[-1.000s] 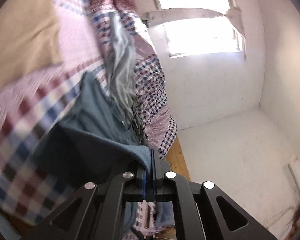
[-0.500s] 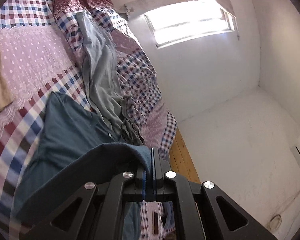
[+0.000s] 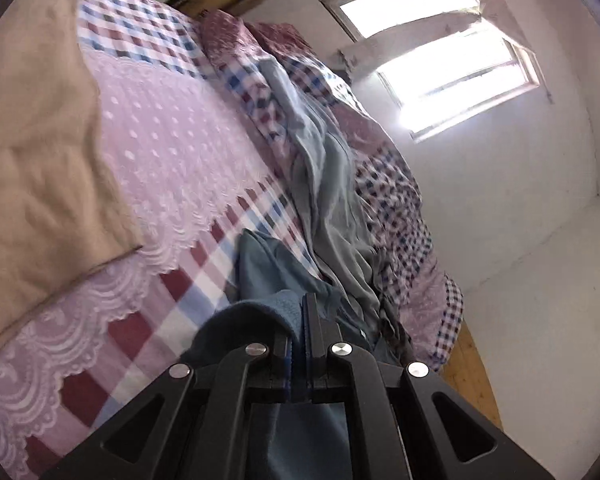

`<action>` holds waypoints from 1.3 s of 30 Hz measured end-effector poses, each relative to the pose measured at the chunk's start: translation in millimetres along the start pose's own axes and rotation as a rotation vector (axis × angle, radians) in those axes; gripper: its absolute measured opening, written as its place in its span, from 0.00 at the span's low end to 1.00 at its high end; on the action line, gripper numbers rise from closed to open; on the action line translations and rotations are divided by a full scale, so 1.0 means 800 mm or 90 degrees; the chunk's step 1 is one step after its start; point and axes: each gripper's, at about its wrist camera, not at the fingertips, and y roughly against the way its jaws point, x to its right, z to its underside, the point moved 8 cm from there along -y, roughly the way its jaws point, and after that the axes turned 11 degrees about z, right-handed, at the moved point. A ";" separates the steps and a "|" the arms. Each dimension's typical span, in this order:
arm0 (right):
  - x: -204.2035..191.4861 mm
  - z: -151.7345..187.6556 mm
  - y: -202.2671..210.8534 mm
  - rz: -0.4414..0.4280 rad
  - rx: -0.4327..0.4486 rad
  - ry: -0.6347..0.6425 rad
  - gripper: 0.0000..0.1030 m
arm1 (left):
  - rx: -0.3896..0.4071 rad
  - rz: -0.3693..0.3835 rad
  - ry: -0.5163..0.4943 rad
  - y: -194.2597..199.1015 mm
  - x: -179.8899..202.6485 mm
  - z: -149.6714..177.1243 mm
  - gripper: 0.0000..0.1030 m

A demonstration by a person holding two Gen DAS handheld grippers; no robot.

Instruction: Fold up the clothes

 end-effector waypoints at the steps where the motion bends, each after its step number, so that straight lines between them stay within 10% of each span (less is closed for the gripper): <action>1: -0.016 0.001 0.001 -0.001 0.017 0.053 0.65 | -0.005 -0.007 -0.027 -0.001 0.004 0.000 0.03; 12: -0.096 0.023 -0.022 0.116 0.174 0.367 0.64 | -0.022 0.019 -0.010 0.009 -0.001 0.000 0.03; 24: -0.077 0.069 -0.043 0.130 0.235 0.473 0.64 | -0.022 0.027 0.018 0.012 -0.010 0.001 0.03; 30: -0.052 0.053 -0.032 0.074 0.210 0.384 0.19 | -0.027 0.022 0.018 0.009 -0.011 0.004 0.03; 39: -0.008 0.016 -0.008 -0.035 0.149 0.211 0.05 | -0.030 0.018 0.028 0.005 -0.016 0.006 0.03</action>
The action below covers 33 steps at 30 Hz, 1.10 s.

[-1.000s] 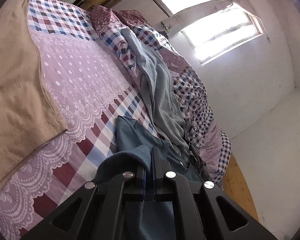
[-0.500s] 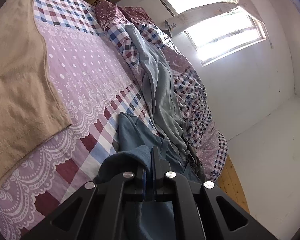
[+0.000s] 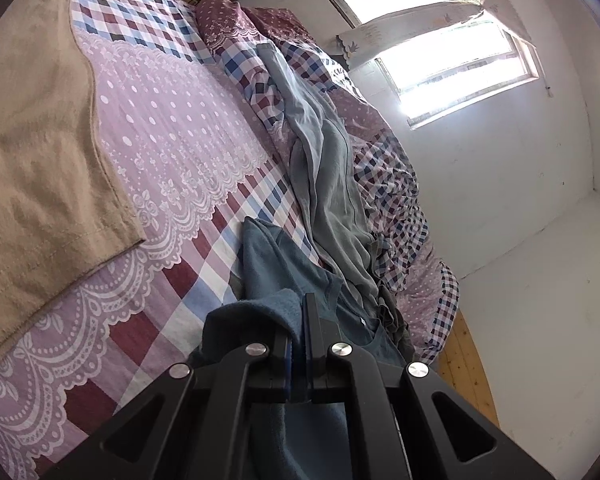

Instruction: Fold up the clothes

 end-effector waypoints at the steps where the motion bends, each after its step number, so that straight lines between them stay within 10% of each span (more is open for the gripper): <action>1: 0.006 -0.003 0.002 -0.010 -0.005 -0.021 0.05 | 0.000 0.001 0.002 0.000 0.000 0.000 0.03; 10: 0.213 0.065 -0.013 -0.051 -0.096 -0.542 0.04 | 0.000 0.017 0.020 0.003 -0.001 0.000 0.03; 17: 0.283 0.213 -0.101 -0.080 -0.222 -0.911 0.07 | 0.000 0.041 0.054 0.005 -0.004 0.000 0.03; 23: 0.257 0.267 -0.149 -0.111 -0.275 -1.054 0.11 | -0.018 0.035 0.060 0.001 -0.010 0.001 0.03; 26: 0.263 0.268 -0.150 -0.123 -0.214 -1.093 0.43 | -0.028 0.032 0.067 -0.001 -0.015 0.003 0.03; 33: 0.272 0.256 -0.181 -0.149 -0.198 -1.057 0.45 | -0.039 0.032 0.067 -0.003 -0.016 0.005 0.03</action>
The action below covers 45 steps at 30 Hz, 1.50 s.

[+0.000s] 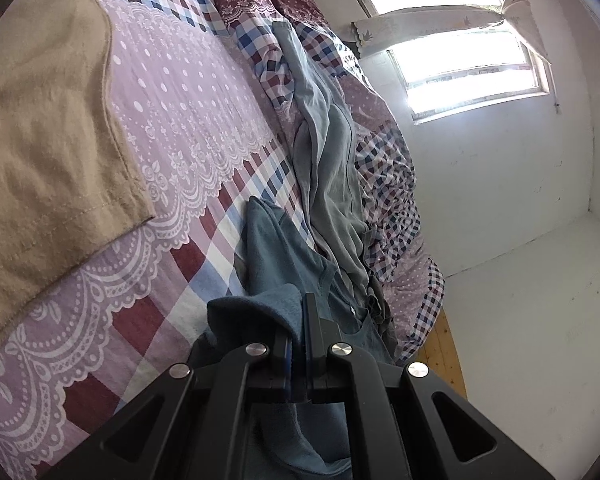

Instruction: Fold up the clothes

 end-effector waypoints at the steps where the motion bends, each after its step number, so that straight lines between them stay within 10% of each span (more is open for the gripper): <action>1: -0.001 -0.001 -0.005 -0.011 -0.004 -0.003 0.45 | 0.000 0.000 0.000 0.000 0.000 0.000 0.03; 18: -0.013 -0.003 -0.022 -0.021 -0.013 0.017 0.40 | 0.008 0.001 0.013 0.011 -0.006 -0.005 0.03; 24: -0.012 -0.004 -0.024 -0.003 -0.009 0.024 0.04 | 0.006 0.007 0.017 0.012 -0.005 -0.004 0.03; 30: -0.024 -0.013 0.011 0.012 0.053 0.044 0.01 | 0.013 0.037 0.030 0.025 0.004 -0.003 0.03; 45: 0.013 -0.171 0.109 0.107 0.225 0.045 0.01 | -0.014 0.077 0.007 -0.022 0.065 -0.040 0.03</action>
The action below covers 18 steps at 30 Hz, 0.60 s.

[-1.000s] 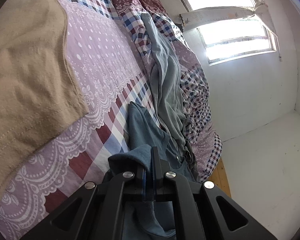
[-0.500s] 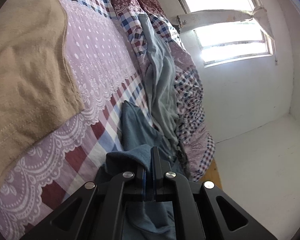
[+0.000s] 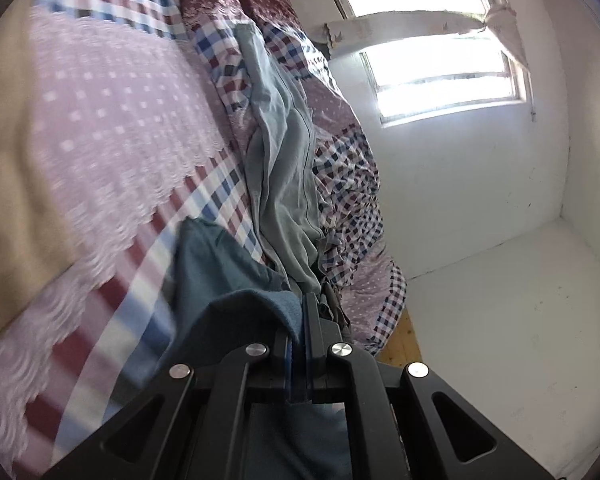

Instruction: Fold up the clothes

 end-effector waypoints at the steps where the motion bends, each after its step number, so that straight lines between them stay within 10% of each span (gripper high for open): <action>1: 0.006 -0.018 -0.008 0.010 0.007 0.003 0.01 | -0.004 -0.001 -0.002 -0.011 0.002 -0.007 0.03; 10: 0.037 -0.152 -0.146 0.104 0.018 0.046 0.00 | -0.026 -0.050 -0.042 -0.130 0.003 -0.085 0.02; 18: 0.019 -0.160 -0.285 0.140 -0.040 0.088 0.00 | -0.017 -0.120 -0.019 -0.186 -0.055 -0.133 0.02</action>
